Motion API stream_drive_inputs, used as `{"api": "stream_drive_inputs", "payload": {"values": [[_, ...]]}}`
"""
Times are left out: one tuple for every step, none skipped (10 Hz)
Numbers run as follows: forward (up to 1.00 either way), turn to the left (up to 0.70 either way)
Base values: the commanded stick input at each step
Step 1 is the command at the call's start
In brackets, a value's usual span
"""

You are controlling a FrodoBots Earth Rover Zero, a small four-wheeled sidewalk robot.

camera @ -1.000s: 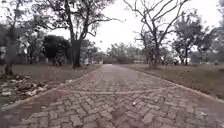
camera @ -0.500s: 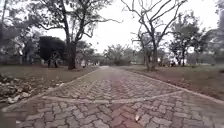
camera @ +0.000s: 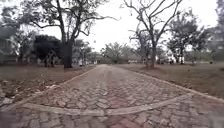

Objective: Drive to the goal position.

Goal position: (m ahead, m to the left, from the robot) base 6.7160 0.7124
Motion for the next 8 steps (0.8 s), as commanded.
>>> {"api": "stream_drive_inputs", "payload": {"values": [[0.7, 0.03], [0.7, 0.02], [0.7, 0.03], [0.7, 0.02], [0.7, 0.02], [0.7, 0.02], [0.7, 0.02], [0.7, 0.02]]}}
